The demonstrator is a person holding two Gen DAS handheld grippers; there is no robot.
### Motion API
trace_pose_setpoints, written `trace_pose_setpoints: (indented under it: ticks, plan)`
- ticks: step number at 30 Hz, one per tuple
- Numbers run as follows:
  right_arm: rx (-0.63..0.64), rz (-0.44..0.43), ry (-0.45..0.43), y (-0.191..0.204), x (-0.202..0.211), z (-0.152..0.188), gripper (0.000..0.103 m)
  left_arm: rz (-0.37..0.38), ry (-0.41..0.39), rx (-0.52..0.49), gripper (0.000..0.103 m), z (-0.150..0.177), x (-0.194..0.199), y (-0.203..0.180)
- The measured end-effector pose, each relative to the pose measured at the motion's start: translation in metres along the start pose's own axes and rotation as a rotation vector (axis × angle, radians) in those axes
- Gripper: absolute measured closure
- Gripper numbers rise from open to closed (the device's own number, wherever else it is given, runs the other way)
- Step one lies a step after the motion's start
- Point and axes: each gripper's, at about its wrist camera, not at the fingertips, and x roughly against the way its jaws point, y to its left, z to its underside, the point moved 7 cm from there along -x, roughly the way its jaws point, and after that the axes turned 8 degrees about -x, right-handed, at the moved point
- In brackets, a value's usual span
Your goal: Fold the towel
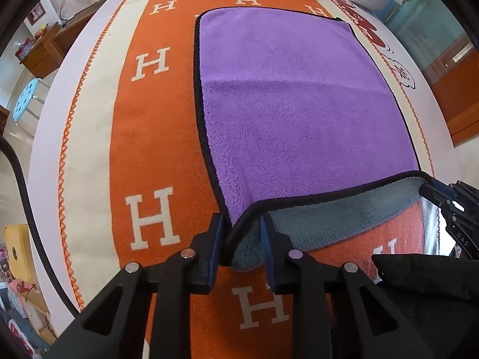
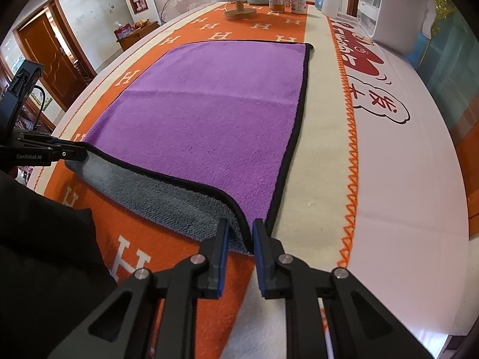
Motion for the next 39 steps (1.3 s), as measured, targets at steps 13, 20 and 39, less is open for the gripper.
trace_pose_setpoints:
  ticks: [13, 20, 39]
  plan:
    - [0.000, 0.004, -0.009, 0.002, 0.005, -0.001, 0.090, 0.009, -0.033, 0.025, 0.087, 0.001, 0.006, 0.001]
    - [-0.011, 0.006, -0.008, 0.000, 0.005, -0.002, 0.099, 0.028, -0.029, 0.030, 0.091, 0.003, 0.006, 0.002]
    - [-0.010, 0.000, -0.084, 0.001, 0.036, -0.031, 0.099, 0.044, -0.056, 0.047, 0.091, -0.009, 0.041, 0.009]
